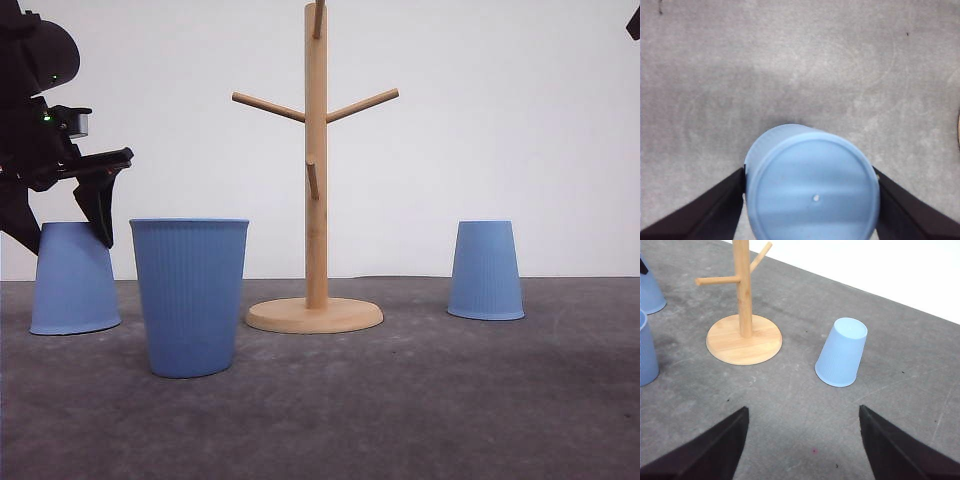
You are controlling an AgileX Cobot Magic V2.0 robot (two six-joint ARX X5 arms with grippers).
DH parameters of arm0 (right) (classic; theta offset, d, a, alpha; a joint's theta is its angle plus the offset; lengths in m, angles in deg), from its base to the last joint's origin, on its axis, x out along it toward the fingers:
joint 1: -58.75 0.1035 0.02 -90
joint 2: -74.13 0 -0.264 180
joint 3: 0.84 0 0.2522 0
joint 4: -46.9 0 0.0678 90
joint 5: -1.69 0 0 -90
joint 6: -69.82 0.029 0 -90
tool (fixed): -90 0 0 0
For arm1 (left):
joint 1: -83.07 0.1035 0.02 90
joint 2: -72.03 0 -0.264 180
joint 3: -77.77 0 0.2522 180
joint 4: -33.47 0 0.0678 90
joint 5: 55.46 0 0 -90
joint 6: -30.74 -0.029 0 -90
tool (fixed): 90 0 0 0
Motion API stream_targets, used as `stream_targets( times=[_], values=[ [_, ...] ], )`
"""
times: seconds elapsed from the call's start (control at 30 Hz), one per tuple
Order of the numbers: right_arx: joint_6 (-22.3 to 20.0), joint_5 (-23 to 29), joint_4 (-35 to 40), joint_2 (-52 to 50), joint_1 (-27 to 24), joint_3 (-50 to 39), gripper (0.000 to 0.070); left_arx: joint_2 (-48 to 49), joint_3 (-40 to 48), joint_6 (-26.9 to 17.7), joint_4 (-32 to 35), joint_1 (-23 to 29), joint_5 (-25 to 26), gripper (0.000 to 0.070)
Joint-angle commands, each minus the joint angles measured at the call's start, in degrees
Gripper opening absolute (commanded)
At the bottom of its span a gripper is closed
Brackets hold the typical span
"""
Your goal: Place three cups
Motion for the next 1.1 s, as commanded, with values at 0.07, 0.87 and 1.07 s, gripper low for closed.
stream_targets(
  times=[0.07, 0.87, 1.07],
  values=[
    [1.03, 0.08, 0.75, 0.13, 0.28, 0.85, 0.0445, -1.23, -1.1, -0.65, -0.03, -0.11, 0.51, 0.0349],
    [1.03, 0.1, 0.75, 0.13, 0.28, 0.85, 0.0445, 16.31, -1.15, 2.33, -2.31, 0.33, 15.32, 0.0353],
    [1.03, 0.08, 0.77, 0.13, 0.28, 0.85, 0.0445, 17.22, -1.15, 4.84, 0.26, 0.33, 16.16, 0.0353]
  ],
)
